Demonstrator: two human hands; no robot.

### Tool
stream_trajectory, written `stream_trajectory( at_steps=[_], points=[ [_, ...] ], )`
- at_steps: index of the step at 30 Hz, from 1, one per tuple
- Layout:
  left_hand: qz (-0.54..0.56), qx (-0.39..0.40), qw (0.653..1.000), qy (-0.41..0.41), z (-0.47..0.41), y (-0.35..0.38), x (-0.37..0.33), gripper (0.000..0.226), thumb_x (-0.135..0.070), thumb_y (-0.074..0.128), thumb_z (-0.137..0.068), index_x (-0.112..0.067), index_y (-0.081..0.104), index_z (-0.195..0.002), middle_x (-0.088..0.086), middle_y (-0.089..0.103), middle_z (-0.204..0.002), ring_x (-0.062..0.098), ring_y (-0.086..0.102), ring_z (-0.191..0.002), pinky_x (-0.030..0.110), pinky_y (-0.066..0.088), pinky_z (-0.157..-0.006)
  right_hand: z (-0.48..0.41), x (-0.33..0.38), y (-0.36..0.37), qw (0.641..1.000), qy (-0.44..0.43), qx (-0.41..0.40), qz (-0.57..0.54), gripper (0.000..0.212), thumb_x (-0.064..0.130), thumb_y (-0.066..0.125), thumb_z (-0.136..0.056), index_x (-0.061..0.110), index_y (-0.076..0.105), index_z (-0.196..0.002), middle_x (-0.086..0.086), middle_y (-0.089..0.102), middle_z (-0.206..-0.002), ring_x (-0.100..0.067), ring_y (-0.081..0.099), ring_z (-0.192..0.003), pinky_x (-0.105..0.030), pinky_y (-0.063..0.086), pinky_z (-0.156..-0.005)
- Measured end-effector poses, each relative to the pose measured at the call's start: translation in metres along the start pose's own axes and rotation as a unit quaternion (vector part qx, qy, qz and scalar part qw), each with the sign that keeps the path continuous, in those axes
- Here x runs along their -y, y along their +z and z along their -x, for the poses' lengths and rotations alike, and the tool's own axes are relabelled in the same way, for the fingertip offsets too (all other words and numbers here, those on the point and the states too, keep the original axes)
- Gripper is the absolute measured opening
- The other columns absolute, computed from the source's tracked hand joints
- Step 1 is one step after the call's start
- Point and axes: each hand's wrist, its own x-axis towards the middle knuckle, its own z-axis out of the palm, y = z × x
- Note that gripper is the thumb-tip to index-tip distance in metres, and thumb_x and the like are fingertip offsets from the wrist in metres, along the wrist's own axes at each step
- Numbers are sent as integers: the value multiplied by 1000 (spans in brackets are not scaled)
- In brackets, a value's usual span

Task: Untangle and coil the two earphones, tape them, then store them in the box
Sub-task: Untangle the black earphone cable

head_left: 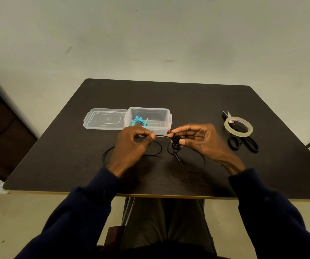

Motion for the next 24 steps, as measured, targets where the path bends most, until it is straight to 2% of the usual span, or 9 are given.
stream_trajectory(
  at_steps=[2,4,8,13,16,19,21,24],
  points=[
    [-20,6,999,29,3,4,-1,29,-23,76,-89,-23,73,-118,-9,70,-123,2,58,-120,22,44,-108,-1,-2,1,1000,5,-9,16,30,-6,68,-90,-5,68,-120,-12,75,-117,-26,70,-115,-38,55,-100],
    [-14,20,998,64,4,8,-5,33,-20,76,-89,-27,72,-121,-10,68,-127,1,55,-125,18,39,-109,-3,-2,3,999,13,-28,23,27,-4,69,-90,-4,70,-117,-10,76,-113,-25,72,-109,-36,59,-92],
    [-4,33,995,91,4,17,-12,23,-21,79,-86,-24,77,-109,-10,74,-110,3,64,-109,19,48,-100,-7,-3,8,997,22,-71,27,20,3,74,-87,-2,74,-107,-8,78,-101,-24,76,-93,-28,61,-74],
    [67,18,997,45,2,19,-11,15,-17,81,-84,-15,80,-98,-7,77,-96,3,70,-95,14,53,-88,-2,-5,13,994,24,-102,10,15,8,78,-81,4,75,-95,-10,78,-93,-24,75,-84,-27,61,-72],
    [146,22,989,-11,3,23,-10,11,-14,79,-84,-11,78,-95,-3,78,-90,12,73,-89,23,58,-85,0,-6,15,994,17,-110,-8,16,11,80,-78,6,74,-92,-12,76,-94,-26,74,-87,-30,61,-77],
    [219,39,973,-66,4,27,-8,9,-8,77,-85,-11,76,-94,1,78,-92,17,75,-92,29,59,-89,0,-7,16,992,-14,-123,29,18,14,82,-77,6,74,-91,-9,75,-95,-25,72,-94,-31,58,-87],
    [254,38,962,-90,5,28,-6,9,-6,75,-86,-9,76,-94,2,78,-94,16,74,-94,28,58,-89,0,-9,17,989,-34,-131,50,16,10,82,-79,6,74,-92,-9,73,-97,-26,70,-94,-33,58,-87],
    [298,30,945,-130,7,31,-4,12,-6,72,-88,1,74,-98,5,77,-94,8,72,-88,19,55,-79,3,-11,21,987,-21,-148,64,15,4,77,-85,8,75,-99,-8,73,-98,-22,71,-90,-27,58,-82]
  ],
)
